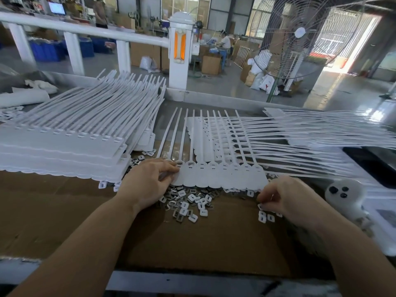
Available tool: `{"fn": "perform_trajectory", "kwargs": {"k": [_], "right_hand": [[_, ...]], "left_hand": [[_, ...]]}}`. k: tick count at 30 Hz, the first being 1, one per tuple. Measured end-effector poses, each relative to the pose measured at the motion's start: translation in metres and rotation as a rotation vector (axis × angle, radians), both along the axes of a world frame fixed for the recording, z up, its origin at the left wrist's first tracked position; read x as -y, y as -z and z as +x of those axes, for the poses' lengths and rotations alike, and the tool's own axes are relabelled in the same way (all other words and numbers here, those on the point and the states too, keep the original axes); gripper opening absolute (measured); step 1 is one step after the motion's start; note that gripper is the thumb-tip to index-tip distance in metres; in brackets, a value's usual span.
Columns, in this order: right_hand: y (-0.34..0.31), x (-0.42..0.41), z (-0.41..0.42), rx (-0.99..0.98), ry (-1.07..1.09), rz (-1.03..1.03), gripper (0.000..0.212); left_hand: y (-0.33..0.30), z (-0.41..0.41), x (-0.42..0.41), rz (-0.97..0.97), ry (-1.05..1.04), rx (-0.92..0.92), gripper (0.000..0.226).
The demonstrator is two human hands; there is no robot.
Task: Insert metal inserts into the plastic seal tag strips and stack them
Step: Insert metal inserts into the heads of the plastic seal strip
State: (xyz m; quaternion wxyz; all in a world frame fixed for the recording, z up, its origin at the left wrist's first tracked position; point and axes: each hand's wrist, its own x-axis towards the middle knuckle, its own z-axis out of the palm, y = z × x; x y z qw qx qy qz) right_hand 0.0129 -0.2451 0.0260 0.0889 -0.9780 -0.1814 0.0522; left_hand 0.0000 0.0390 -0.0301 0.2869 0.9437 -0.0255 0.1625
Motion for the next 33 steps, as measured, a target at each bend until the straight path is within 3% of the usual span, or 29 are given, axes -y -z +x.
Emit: {"fn": "perform_trajectory", "kwargs": {"k": [5,10,12,20,28,33], "right_hand": [[-0.003,-0.004,-0.002,0.047,-0.015,0.008,0.029],[-0.002,-0.038,0.004,0.202,-0.018,0.282,0.006],[0.001,-0.056,0.009,0.257,-0.040,0.341,0.007],[0.014,-0.103,0.027,0.323,-0.064,0.350,0.007],[0.022,-0.120,0.041,0.340,0.043,0.370,0.010],[0.028,-0.124,0.043,0.406,0.067,0.447,0.007]], "left_hand": [[0.000,0.000,0.000,-0.004,-0.001,0.000,0.024],[0.000,0.000,0.000,-0.007,-0.004,-0.014,0.024],[0.000,0.000,0.000,-0.018,-0.005,-0.018,0.024],[0.004,0.001,-0.003,-0.017,-0.018,-0.004,0.024],[0.002,0.000,0.001,0.143,-0.046,0.043,0.028],[-0.002,0.003,0.009,0.342,-0.105,0.022,0.047]]}}
